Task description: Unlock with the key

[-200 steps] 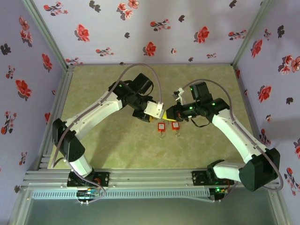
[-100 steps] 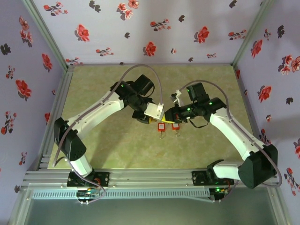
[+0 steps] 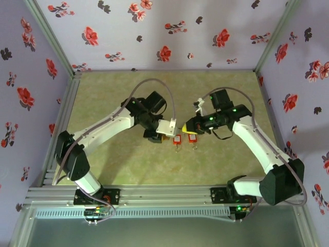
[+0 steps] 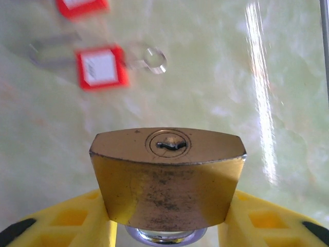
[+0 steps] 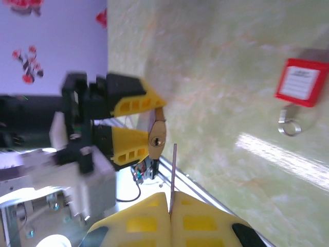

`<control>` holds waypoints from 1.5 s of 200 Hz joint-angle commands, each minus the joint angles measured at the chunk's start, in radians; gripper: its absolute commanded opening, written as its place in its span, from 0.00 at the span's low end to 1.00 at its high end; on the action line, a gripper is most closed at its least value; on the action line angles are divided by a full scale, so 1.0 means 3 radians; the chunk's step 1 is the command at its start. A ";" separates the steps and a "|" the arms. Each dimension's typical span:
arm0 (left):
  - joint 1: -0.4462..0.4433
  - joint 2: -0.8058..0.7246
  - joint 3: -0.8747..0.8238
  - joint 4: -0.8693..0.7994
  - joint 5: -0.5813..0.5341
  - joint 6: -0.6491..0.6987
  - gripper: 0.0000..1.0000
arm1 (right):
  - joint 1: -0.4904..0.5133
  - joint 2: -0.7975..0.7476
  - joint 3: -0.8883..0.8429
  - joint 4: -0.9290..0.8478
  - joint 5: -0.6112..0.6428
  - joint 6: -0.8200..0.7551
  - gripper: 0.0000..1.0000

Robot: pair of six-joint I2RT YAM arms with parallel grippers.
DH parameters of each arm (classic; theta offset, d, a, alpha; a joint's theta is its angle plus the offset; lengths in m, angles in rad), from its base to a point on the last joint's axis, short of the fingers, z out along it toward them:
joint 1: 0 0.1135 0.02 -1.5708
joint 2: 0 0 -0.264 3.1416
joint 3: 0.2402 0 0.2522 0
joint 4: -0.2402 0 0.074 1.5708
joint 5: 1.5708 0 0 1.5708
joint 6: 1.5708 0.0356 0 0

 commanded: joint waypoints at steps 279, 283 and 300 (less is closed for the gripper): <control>0.0880 0.1062 0.0267 -0.0586 0.0519 -0.1459 0.84 | -0.0146 -0.0138 0.0042 0.0107 0.0311 0.0329 0.00; 0.0867 0.1060 0.0270 -0.0578 0.0532 -0.1451 0.84 | -0.0146 -0.0147 0.0038 0.0112 0.0308 0.0335 0.00; 0.0820 0.1065 0.0258 -0.0541 0.0526 -0.1453 0.84 | -0.0147 -0.0189 0.0011 0.0141 0.0322 0.0356 0.00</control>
